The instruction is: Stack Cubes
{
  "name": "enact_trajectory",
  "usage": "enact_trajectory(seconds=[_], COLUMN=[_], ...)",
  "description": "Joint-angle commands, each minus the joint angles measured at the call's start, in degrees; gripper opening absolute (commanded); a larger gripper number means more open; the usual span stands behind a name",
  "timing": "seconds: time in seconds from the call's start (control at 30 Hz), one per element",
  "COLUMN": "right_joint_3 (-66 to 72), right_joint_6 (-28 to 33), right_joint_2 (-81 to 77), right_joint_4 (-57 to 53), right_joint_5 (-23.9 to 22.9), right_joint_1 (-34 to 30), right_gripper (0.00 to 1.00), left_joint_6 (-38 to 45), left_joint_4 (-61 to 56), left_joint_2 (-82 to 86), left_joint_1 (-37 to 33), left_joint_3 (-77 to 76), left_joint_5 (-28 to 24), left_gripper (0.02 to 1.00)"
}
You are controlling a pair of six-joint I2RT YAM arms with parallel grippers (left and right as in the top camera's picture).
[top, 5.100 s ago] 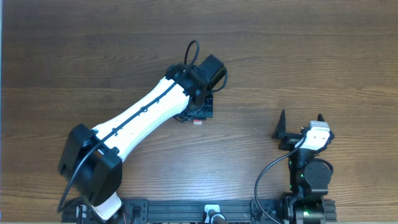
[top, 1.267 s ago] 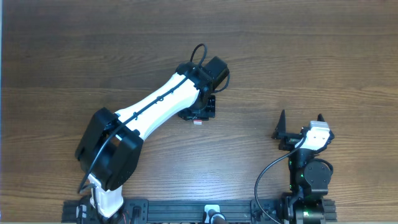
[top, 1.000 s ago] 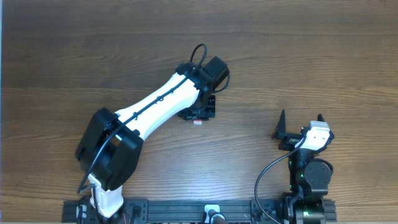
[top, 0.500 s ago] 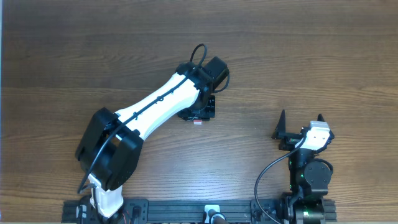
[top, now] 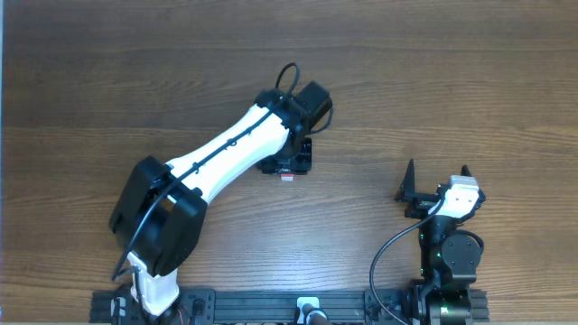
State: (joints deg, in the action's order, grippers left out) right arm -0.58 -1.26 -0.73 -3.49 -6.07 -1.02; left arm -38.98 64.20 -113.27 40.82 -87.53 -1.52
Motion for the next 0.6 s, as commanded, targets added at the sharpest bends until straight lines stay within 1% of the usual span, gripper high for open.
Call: enact_trajectory(seconds=[0.03, 0.27, 0.53, 0.6], right_joint_3=[0.26, 0.26, 0.26, 0.26], right_joint_6=[0.26, 0.26, 0.26, 0.24], right_joint_2=[0.39, 0.39, 0.39, 0.39], right_joint_4=[-0.22, -0.22, -0.22, -0.22], right_joint_5=[0.46, 0.46, 0.46, 0.46], right_joint_1=[0.31, 0.31, 0.31, 0.31], right_gripper=[0.991, 0.993, 0.993, 0.991], left_joint_6=[1.31, 2.82, 4.59, 5.62], left_joint_4=[3.8, 5.84, 4.37, 4.2], left_joint_2=[-0.52, -0.52, -1.88, -2.51], left_joint_1=[-1.92, -4.44, -5.86, -5.97], left_joint_3=[-7.02, -13.42, -13.75, -13.75], left_joint_5=[-0.35, -0.39, -0.74, -1.36], left_gripper=[0.507, 0.52, 0.52, 0.535])
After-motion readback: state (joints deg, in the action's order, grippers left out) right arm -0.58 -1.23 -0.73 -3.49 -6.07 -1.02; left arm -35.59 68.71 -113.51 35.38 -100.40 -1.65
